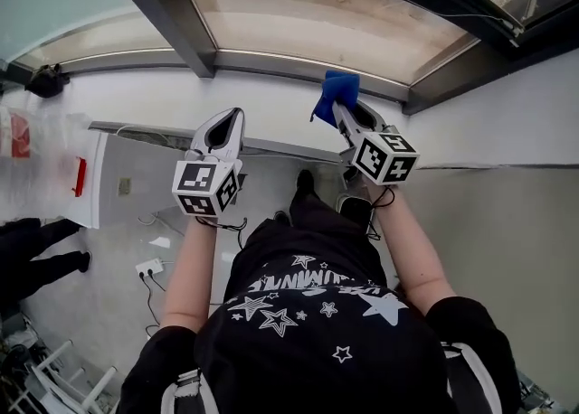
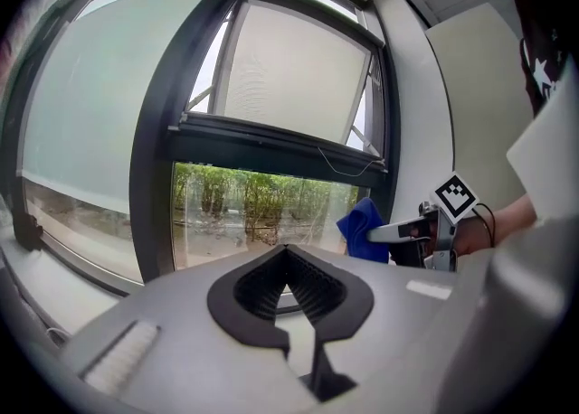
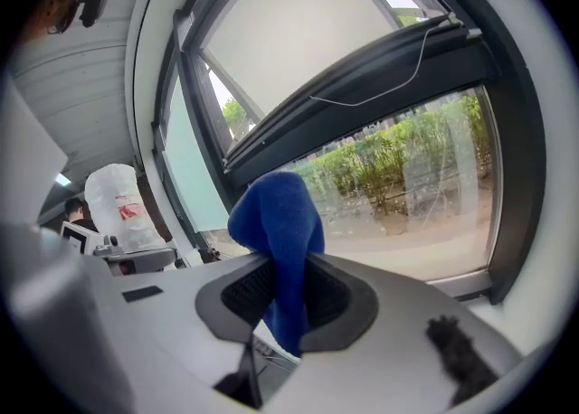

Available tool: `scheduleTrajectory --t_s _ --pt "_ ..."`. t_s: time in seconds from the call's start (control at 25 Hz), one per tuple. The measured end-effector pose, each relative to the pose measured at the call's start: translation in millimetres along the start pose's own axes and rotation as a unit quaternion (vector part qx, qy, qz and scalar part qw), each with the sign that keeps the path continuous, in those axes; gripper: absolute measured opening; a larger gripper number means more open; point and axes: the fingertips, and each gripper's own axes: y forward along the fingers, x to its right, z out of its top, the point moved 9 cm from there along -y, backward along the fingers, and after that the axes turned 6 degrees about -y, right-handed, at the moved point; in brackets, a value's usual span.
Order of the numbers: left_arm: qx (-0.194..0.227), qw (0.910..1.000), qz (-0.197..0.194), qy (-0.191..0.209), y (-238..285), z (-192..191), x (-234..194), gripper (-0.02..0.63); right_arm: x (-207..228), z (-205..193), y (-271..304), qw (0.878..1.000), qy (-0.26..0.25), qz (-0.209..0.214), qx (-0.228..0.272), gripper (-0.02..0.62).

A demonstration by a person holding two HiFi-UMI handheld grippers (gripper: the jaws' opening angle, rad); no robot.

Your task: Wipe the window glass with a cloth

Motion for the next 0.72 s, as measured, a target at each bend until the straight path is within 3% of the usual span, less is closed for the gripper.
scheduleTrajectory --t_s 0.36,0.72 --pt "0.019 0.9995 0.025 -0.010 89 38 -10 0.009 56 31 57 1.000 -0.011 0.027 -0.008 0.074" --pt "0.019 0.9960 0.087 -0.006 85 46 -49 0.009 35 42 137 0.994 -0.030 0.098 -0.028 0.074"
